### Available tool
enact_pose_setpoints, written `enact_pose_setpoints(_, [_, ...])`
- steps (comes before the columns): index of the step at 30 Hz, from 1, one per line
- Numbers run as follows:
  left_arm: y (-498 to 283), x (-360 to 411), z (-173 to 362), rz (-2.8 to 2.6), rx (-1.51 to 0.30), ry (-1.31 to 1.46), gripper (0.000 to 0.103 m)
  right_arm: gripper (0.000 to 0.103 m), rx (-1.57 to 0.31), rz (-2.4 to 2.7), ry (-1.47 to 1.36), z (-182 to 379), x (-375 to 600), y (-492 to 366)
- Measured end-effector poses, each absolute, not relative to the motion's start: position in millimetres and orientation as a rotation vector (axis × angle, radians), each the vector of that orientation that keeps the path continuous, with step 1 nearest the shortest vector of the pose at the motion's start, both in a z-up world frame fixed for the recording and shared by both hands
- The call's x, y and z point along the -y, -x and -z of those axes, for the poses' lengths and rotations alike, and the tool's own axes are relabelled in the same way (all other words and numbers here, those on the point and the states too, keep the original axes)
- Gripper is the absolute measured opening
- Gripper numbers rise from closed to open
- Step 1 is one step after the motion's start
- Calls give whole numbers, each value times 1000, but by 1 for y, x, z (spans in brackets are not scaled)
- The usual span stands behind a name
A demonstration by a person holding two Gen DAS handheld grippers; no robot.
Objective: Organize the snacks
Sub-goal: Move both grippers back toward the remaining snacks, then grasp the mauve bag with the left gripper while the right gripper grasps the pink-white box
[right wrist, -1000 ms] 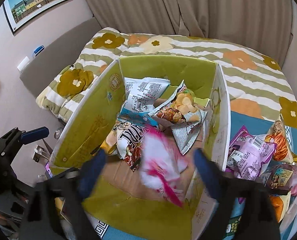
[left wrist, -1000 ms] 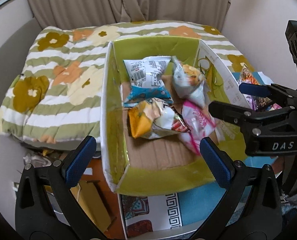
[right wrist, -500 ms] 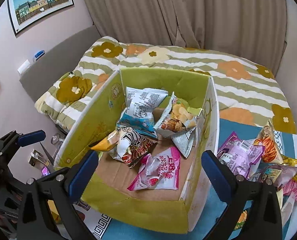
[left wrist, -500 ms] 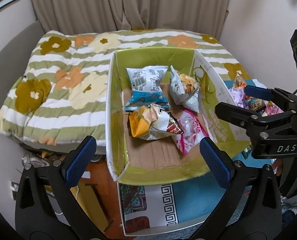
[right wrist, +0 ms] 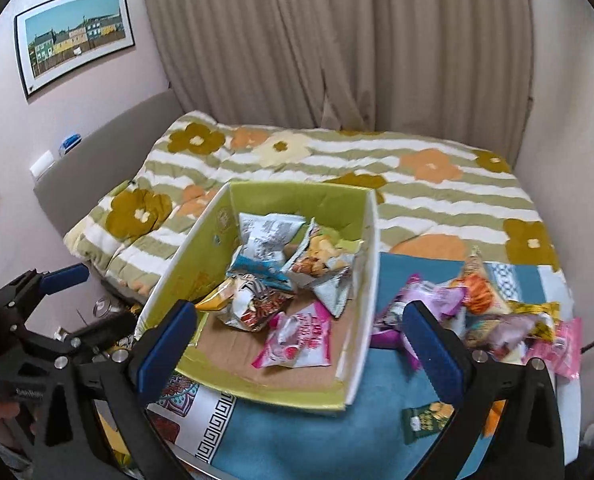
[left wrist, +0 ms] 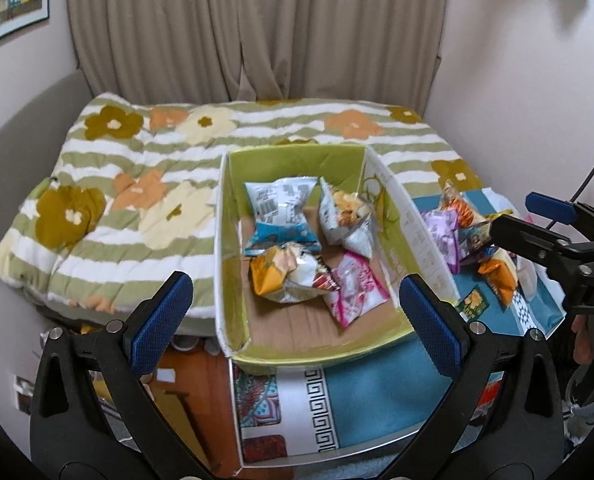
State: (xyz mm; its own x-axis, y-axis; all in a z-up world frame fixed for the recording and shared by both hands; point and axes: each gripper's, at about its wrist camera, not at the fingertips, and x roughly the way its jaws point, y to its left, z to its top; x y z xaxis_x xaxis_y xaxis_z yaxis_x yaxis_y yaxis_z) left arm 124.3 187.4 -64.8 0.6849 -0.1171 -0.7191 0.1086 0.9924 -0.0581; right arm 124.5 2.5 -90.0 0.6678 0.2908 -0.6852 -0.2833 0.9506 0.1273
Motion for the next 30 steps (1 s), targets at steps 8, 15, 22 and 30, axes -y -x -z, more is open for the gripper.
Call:
enact_pose_setpoints(8, [-104, -139, 52, 124, -746, 6, 103, 103, -704, -278, -11, 75, 50, -92])
enact_pose_setpoints(15, [-94, -64, 53, 138, -737, 58, 102, 103, -714, -278, -35, 84, 131, -77])
enact_pose_setpoints(22, [-107, 29, 71, 211, -753, 53, 103, 103, -743, -242, -27, 103, 220, -73])
enact_pose_setpoints(30, [-149, 113, 121, 285, -796, -2, 102, 103, -797, -240, -10, 142, 292, -84])
